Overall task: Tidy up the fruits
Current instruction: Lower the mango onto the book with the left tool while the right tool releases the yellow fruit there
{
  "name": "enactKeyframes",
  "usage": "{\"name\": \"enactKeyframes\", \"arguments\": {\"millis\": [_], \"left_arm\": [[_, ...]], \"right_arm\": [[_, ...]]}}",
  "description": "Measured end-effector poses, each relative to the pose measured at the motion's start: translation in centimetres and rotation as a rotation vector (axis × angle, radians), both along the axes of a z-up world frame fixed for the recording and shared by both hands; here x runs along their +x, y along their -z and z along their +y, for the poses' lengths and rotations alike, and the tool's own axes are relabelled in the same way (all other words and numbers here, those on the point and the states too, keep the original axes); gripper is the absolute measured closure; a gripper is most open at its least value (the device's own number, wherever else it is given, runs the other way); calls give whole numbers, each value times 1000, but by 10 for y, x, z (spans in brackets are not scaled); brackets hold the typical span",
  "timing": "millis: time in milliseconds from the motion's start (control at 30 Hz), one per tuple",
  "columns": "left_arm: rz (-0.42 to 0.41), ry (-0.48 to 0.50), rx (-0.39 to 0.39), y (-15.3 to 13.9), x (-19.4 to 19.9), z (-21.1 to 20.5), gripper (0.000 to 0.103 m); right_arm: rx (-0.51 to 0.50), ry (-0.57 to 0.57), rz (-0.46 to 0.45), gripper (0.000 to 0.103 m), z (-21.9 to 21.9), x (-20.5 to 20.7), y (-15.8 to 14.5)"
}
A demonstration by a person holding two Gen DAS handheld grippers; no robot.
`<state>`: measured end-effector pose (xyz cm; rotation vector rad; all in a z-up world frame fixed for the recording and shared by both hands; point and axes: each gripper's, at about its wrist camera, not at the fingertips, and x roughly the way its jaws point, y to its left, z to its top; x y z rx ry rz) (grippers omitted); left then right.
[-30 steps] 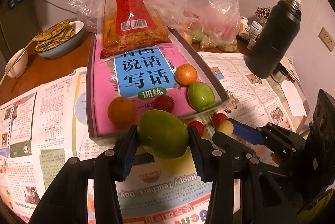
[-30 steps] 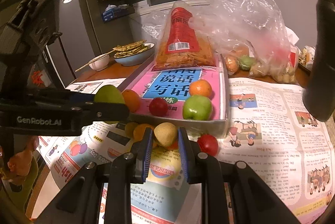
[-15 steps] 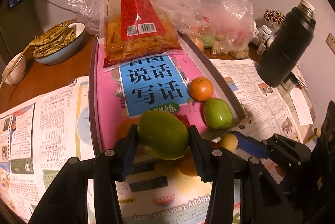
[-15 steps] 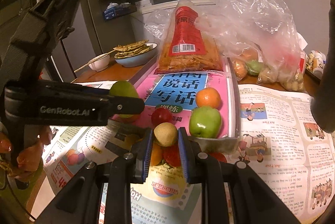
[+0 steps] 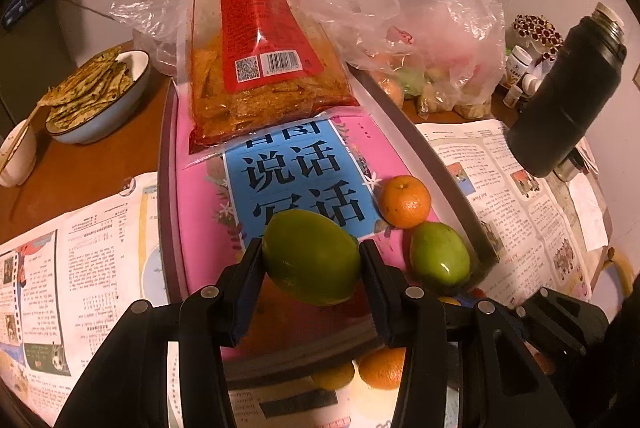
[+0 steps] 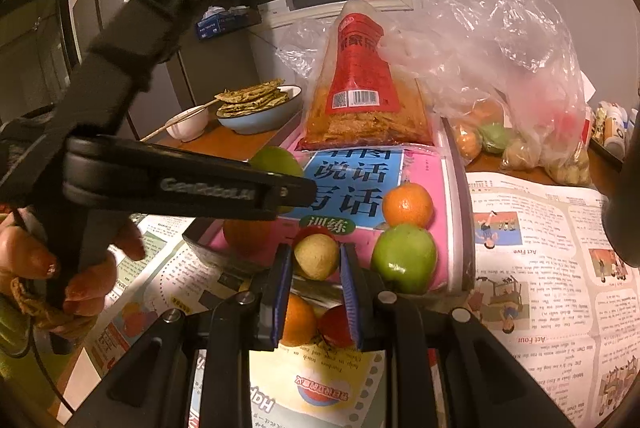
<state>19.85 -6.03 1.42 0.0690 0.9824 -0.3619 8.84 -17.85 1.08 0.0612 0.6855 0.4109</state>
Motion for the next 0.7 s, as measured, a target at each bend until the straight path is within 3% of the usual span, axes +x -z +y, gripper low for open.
{"name": "enactKeyframes", "arguments": {"millis": [700], "left_arm": [[46, 5, 8, 22, 16, -9, 54]], "right_arm": [[-10, 9, 3, 78, -1, 10, 1]]}}
